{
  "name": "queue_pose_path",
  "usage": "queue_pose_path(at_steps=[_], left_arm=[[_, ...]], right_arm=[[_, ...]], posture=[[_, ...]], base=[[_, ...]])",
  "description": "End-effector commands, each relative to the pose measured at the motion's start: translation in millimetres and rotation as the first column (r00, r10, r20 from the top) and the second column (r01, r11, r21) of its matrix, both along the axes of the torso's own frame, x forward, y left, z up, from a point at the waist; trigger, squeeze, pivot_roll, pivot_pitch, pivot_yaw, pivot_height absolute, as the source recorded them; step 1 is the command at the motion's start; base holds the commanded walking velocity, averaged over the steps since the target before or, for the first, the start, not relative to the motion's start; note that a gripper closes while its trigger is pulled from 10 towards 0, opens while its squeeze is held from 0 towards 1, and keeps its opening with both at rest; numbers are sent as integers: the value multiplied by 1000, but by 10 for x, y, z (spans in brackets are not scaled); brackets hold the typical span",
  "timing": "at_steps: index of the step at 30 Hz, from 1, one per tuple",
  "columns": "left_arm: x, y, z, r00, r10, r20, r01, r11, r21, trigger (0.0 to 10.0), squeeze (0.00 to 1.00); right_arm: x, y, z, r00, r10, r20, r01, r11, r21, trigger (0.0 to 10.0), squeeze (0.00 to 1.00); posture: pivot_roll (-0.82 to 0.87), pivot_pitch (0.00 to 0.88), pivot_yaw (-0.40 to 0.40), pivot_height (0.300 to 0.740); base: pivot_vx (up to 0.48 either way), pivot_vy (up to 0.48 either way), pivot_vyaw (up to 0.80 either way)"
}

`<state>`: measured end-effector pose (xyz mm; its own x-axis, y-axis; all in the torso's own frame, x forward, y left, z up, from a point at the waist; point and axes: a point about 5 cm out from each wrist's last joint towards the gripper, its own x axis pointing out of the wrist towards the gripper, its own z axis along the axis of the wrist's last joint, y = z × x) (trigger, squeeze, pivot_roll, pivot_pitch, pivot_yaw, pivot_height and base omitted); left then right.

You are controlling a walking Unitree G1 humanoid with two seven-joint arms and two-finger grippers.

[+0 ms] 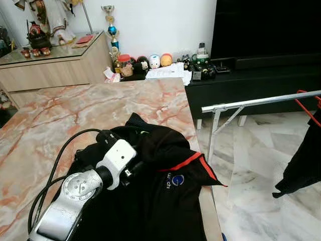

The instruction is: Hang hanger

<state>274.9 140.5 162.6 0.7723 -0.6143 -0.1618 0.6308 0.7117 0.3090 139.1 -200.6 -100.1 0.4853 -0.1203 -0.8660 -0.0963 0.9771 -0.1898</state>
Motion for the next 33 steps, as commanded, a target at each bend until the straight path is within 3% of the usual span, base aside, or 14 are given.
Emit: queue_pose_path(at_steps=[1,6,11,13,19,20,22,23,24,25,26,33], left_arm=[[-10,96,121,1000,3,28,-2,1000,-25,10000,1000],[3,279,179,997,68,38,-66,996,-65,10000,1000],[11,462,261,981,192,32,-180,958,-225,10000,1000],[-24,475,281,981,191,33,-177,950,-257,10000,1000],[-33,414,251,980,196,38,-181,953,-242,10000,1000],[-5,359,281,970,235,59,-210,937,-281,10000,0],[23,327,310,956,283,84,-244,918,-313,10000,0],[64,290,345,926,364,97,-303,873,-381,10000,0],[64,290,345,926,364,97,-303,873,-381,10000,0],[87,221,345,906,416,70,-342,822,-454,10000,0],[87,120,303,903,427,49,-357,807,-471,10000,0],[53,-11,264,902,428,47,-356,803,-479,10000,0]], right_arm=[[-33,33,-17,1000,1,-10,-1,1000,12,10000,0],[-47,22,-19,1000,1,-11,-1,1000,11,10000,0],[-56,17,-21,1000,5,-12,-5,1000,9,10000,0],[-62,23,-23,1000,8,-12,-8,1000,10,10000,0],[-58,20,-21,1000,14,-10,-14,1000,9,10000,0],[-50,15,-18,1000,13,-8,-13,1000,9,10000,0],[-48,13,-17,1000,13,-8,-13,1000,8,10000,0],[-44,9,-15,1000,13,-7,-13,1000,8,10000,0],[-44,9,-15,1000,13,-7,-13,1000,8,10000,0],[-42,3,-13,1000,9,-6,-9,1000,6,10000,0],[-40,-6,-11,1000,6,-4,-6,1000,4,10000,0],[-34,-33,-5,1000,4,-2,-4,1000,-3,10000,0]], posture=[[3,9,107,740],[2,8,106,740],[5,10,100,740],[6,9,96,740],[6,9,93,740],[3,8,92,740],[3,8,93,740],[-1,7,94,740],[-1,7,94,740],[-13,6,92,740],[-16,5,90,740],[-16,7,83,740]], base=[[0,0,0],[0,0,0],[0,0,0],[0,0,0],[0,0,0],[0,0,0],[0,0,0],[0,0,0],[0,0,0],[0,0,0],[0,0,0],[0,-104,0]])
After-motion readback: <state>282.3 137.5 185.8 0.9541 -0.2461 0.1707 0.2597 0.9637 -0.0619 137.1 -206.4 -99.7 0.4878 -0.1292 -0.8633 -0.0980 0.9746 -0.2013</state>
